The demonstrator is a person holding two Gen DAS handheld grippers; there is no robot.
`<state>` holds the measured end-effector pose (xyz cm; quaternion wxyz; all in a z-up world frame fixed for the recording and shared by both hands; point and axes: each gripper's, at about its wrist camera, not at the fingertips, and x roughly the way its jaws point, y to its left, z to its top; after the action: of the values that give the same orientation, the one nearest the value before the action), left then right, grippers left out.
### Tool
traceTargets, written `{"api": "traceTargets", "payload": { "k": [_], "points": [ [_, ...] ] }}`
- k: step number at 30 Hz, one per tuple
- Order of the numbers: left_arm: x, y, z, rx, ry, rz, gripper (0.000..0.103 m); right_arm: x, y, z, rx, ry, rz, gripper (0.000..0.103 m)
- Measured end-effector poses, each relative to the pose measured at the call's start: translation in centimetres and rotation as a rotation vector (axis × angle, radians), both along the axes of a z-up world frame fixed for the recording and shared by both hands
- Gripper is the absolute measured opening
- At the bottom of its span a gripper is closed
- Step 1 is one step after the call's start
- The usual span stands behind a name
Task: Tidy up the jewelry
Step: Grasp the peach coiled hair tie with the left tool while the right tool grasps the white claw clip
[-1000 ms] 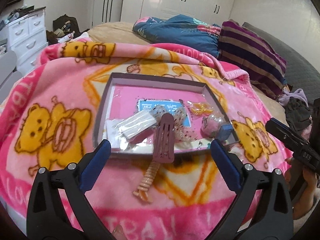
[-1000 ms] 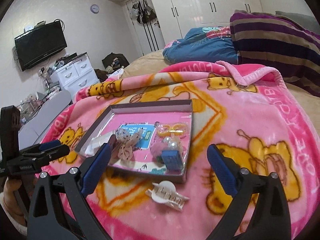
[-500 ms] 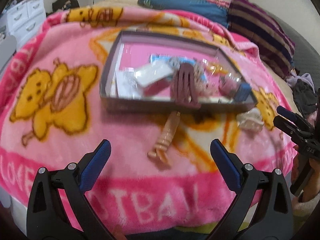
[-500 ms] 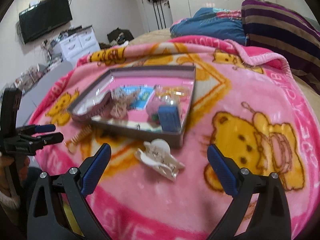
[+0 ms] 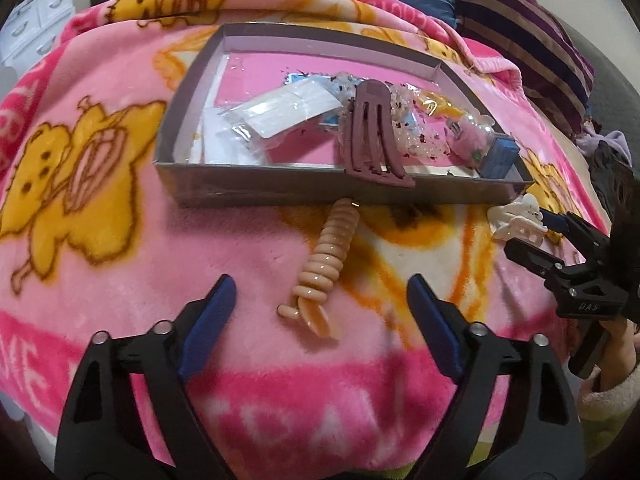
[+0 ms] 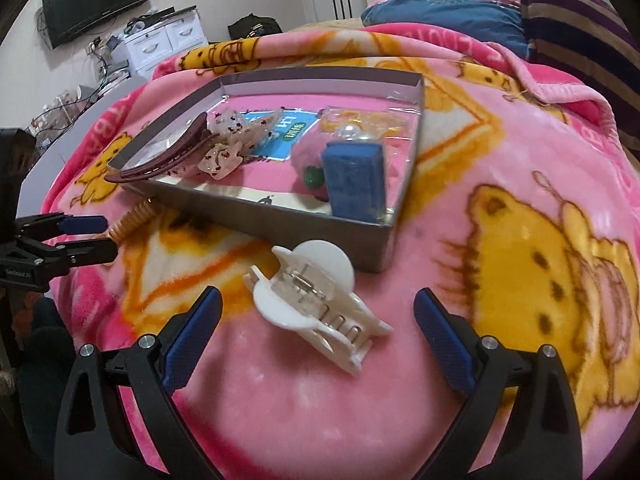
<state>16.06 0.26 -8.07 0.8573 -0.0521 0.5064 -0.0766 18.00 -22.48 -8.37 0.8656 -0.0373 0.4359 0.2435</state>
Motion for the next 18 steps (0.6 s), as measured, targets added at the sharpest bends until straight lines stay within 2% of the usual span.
{"api": "traceTargets", "payload": {
  "k": [1, 6, 8, 9, 10, 11, 12, 13, 18],
  "points": [
    [0.2, 0.0, -0.1, 0.000, 0.002, -0.002, 0.071, 0.0, 0.1, -0.1, 0.001, -0.003, 0.004, 0.092],
    [1.0, -0.6, -0.7, 0.034, 0.024, -0.025, 0.046, 0.0, 0.6, -0.1, 0.007, -0.008, 0.021, 0.073],
    [1.1, -0.5, -0.8, 0.040, 0.031, -0.026, 0.039, -0.1, 0.6, 0.0, 0.014, -0.008, 0.036, 0.059],
    [1.1, -0.5, -0.8, 0.044, 0.030, -0.025, 0.031, -0.3, 0.6, 0.2, 0.016, -0.014, 0.041, 0.057],
    [1.0, -0.3, -0.7, 0.039, 0.025, -0.022, 0.027, -0.4, 0.6, 0.2, 0.020, -0.017, 0.046, 0.049],
    [0.9, -0.2, -0.6, 0.030, 0.021, -0.022, 0.018, -0.6, 0.6, 0.3, 0.032, -0.014, 0.056, 0.042],
    [0.8, 0.0, -0.6, 0.023, 0.020, -0.024, 0.015, -0.9, 0.6, 0.4, 0.046, -0.007, 0.067, 0.040],
    [0.6, 0.0, -0.5, 0.021, 0.018, -0.027, 0.015, -1.2, 0.7, 0.5, 0.056, -0.003, 0.077, 0.031],
    [-0.9, 0.3, 0.3, -0.006, -0.010, -0.029, 0.011, -3.2, 1.6, 1.6, 0.103, -0.011, 0.142, 0.028]
  ]
}}
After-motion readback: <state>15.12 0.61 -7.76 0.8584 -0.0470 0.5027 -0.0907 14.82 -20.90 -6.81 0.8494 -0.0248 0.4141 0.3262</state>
